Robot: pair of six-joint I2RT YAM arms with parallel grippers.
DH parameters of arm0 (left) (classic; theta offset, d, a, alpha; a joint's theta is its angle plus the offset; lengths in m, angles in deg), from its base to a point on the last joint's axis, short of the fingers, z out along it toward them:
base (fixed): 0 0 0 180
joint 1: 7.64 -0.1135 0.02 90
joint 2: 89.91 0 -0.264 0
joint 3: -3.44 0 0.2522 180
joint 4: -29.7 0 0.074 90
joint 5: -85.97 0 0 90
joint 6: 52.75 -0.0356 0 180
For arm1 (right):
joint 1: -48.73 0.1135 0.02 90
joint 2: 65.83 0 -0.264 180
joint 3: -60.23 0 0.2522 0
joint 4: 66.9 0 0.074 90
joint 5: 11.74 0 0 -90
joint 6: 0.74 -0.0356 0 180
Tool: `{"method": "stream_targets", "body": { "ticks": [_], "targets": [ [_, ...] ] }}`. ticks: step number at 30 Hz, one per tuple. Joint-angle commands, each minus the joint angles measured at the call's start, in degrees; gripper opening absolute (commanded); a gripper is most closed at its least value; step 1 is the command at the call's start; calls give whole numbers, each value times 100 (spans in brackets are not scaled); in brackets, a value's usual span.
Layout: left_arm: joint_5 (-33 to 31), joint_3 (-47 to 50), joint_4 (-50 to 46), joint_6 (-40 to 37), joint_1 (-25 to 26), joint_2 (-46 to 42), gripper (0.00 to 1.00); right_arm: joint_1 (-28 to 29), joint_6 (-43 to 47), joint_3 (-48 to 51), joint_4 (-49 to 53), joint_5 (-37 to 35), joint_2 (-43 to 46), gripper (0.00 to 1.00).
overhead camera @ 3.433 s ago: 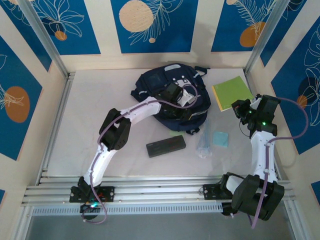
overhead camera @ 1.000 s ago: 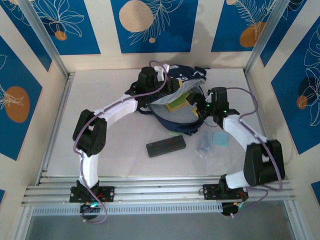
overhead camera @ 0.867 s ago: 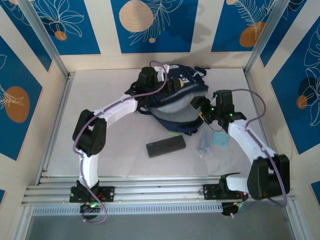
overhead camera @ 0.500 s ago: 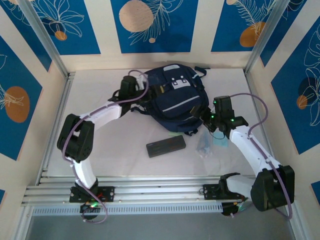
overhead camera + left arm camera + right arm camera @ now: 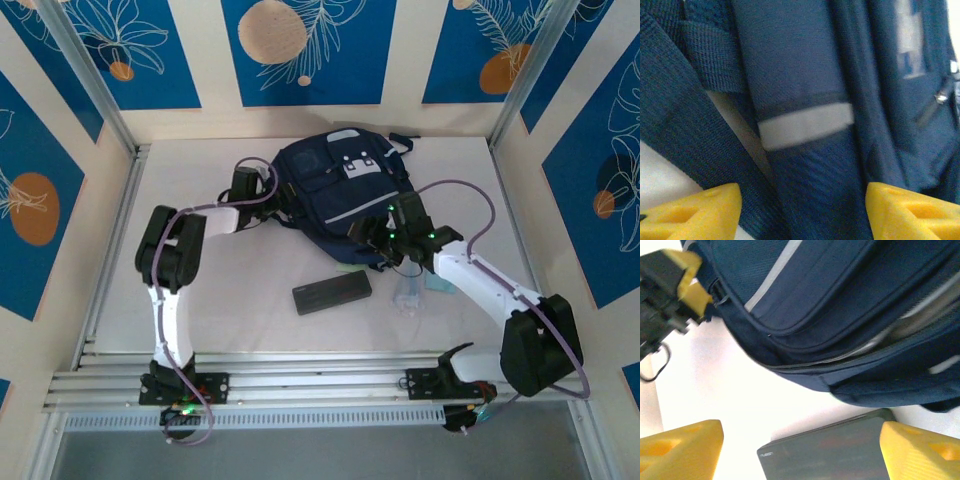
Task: Pack the student bag
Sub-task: Zip the student bag at the top-center of the table.
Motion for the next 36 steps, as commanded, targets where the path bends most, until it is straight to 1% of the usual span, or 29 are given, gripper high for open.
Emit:
{"method": "stream_targets", "body": {
  "ticks": [1, 2, 4, 6, 8, 14, 18, 21, 24, 26, 28, 30, 33, 36],
  "targets": [
    [40, -521, 64, 32, 13, 316, 59, 297, -220, -248, -306, 72, -184, 79],
    [90, -600, 90, 55, 17, 383, 53, 376, -217, -266, -385, 85, -248, 77],
    [251, -674, 224, 149, 17, 440, 31, 544, -223, -304, -533, 116, -441, 72],
    [309, -574, 339, 185, 26, 358, 13, 686, -225, -330, -660, 150, -691, 68],
    [305, -294, 503, 244, 30, 148, 0, 698, -292, -390, -620, 126, -987, 68],
    [339, 1058, 1004, 438, 6, -846, 0, 476, -228, -542, -710, -321, -1626, 67],
    [386, 2142, 1500, 830, 6, -1585, 0, 359, 241, -858, -576, -1132, -1894, 64],
    [449, 2871, 2013, 1262, 26, -1999, 0, 247, 665, -1069, -633, -1571, -2006, 62],
    [500, 3328, 2318, 1594, 56, -2270, 0, 106, 909, -1314, -581, -1594, -2057, 61],
    [514, 3378, 2286, 1745, 84, -2367, 0, 137, 1066, -1402, -485, -1461, -1956, 60],
    [501, 3319, 2163, 1914, 135, -2418, 0, 271, 1217, -1363, -445, -1134, -1771, 60],
    [405, 3303, 2247, 2162, 194, -2474, 0, 524, 1270, -1265, -350, -774, -1519, 60],
    [207, 3282, 2312, 2407, 282, -2604, 0, 1088, 1191, -1024, -399, -691, -1135, 60],
    [18, 3282, 2239, 2458, 355, -2814, 0, 1623, 1003, -837, -771, -705, -973, 61]
  ]
}}
